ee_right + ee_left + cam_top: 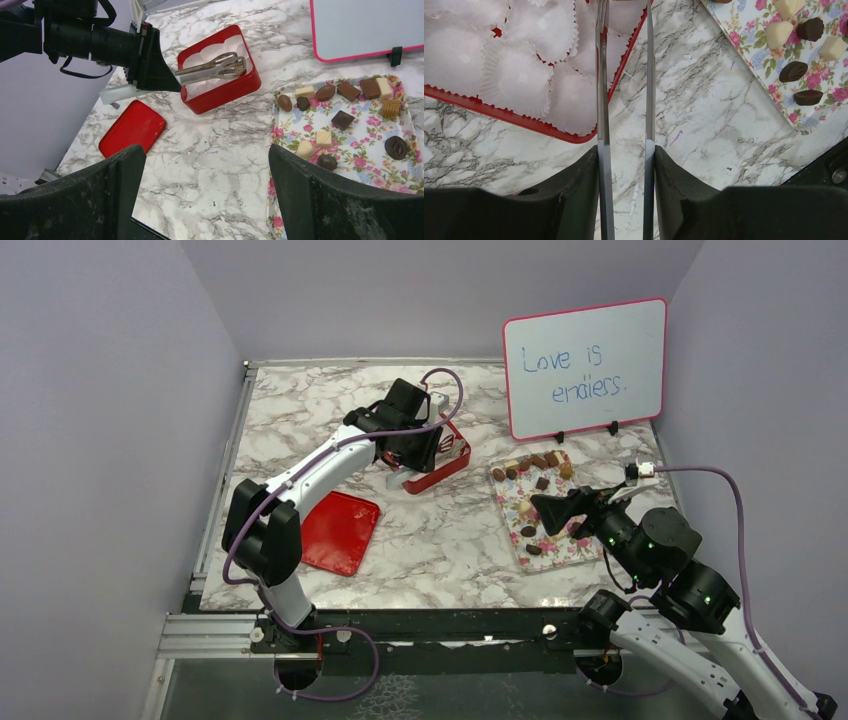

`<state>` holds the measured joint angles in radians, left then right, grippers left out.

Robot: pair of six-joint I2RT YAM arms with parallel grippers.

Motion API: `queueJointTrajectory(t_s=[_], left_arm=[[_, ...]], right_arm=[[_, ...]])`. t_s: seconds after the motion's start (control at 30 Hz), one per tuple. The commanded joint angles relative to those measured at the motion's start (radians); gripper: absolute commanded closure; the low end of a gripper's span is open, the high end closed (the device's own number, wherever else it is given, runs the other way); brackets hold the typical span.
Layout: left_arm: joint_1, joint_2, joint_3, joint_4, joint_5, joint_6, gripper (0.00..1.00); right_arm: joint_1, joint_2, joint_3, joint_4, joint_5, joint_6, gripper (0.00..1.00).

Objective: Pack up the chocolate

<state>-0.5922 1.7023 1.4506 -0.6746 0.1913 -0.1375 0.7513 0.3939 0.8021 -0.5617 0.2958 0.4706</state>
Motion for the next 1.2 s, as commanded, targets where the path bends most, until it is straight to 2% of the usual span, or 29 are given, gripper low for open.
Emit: queueJointTrajectory(t_s=[0.0,0.4,0.87,1.0,1.17], left_arm=[[0.003,-0.011,-0.005,0.041,0.034,0.002,0.59],[0.005,-0.039,-0.003,0.046,0.024,0.001,0.58],[-0.006,-0.179,-0.002,0.080,0.036,-0.011,0.58],[-0.038,-0.213,-0.019,0.084,0.069,-0.007,0.59],[-0.140,-0.259,-0.051,0.087,0.040,0.020,0.59]], right_arm=[[-0.004,-0.013,-0.010,0.018,0.014,-0.003,0.01],[-0.004,-0.009,0.003,0.001,0.006,0.005,0.01],[-0.004,-0.005,0.026,-0.023,0.013,0.014,0.01],[-0.004,0.002,0.039,-0.026,0.025,0.010,0.01],[-0.004,0.008,0.051,-0.037,0.044,0.007,0.01]])
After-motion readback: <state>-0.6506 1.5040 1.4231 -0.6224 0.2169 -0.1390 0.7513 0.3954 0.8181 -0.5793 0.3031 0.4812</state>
